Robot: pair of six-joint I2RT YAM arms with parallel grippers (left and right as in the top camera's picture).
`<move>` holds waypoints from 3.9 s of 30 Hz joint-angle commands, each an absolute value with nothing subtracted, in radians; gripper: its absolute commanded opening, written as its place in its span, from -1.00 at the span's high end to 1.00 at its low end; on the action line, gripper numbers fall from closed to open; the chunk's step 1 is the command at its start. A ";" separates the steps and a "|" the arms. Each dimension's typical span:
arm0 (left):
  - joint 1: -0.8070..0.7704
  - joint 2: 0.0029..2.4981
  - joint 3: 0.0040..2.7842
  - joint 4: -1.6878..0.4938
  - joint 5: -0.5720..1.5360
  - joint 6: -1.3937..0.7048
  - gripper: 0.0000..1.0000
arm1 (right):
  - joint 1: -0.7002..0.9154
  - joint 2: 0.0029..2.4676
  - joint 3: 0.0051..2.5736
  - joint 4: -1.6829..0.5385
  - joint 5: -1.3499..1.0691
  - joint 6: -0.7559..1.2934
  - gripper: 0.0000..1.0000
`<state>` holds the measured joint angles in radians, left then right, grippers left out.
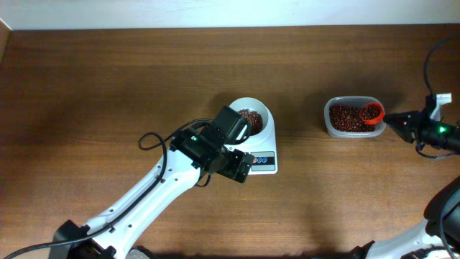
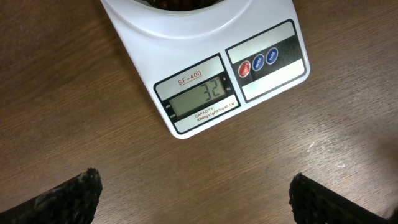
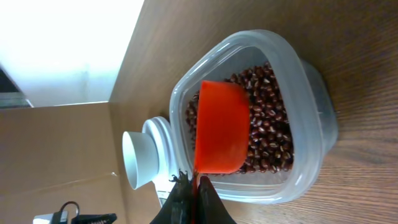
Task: Scoop item into bowl and weigh 50g on scale
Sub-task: 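Lift the filled red scoop out of the tub with the right gripper, then carry the filled scoop left over the white bowl, then tip the scoop and pour beans into the bowl with the right gripper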
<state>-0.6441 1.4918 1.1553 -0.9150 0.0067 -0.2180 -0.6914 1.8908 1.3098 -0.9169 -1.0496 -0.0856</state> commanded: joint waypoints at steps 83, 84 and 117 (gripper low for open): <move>-0.647 1.475 1.146 -0.912 0.000 -0.222 -0.98 | 0.074 1.829 1.370 -0.627 -1.081 0.086 0.92; -0.647 1.475 1.146 -0.913 0.000 -0.222 -0.98 | 0.074 1.819 1.370 -0.628 -1.066 0.086 0.92; -0.647 1.475 1.146 -0.913 0.000 -0.223 -0.98 | 0.141 1.721 1.375 -0.622 -0.914 0.009 0.92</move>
